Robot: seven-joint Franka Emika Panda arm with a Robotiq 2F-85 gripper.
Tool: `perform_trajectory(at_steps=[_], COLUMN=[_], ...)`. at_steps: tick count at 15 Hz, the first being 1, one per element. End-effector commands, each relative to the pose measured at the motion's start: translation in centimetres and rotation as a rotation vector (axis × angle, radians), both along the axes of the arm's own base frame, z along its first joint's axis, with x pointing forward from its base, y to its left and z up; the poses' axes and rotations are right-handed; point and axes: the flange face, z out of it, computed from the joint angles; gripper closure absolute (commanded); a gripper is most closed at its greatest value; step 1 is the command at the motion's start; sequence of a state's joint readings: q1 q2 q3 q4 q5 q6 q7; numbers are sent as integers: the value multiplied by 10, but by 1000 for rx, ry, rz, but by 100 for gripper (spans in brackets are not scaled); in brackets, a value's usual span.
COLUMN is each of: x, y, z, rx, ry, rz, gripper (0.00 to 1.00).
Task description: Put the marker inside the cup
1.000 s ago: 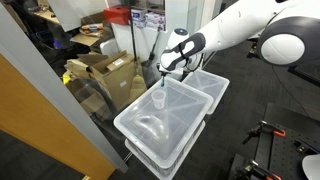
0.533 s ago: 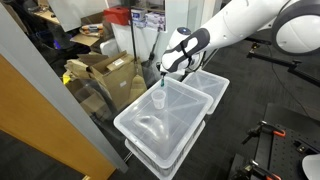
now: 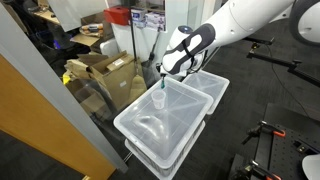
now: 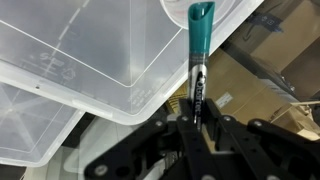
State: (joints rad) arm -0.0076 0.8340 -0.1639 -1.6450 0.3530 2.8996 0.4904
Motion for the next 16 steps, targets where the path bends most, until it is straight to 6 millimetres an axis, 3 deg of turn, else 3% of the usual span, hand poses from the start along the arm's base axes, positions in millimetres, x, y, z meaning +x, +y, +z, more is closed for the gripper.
perform_trajectory(at_steps=[1,16], x=[-18,-33], y=[15,63], z=[17,1], rx=[-57,-227], ry=[4,-58], rz=[18,91], gripper=[95,95])
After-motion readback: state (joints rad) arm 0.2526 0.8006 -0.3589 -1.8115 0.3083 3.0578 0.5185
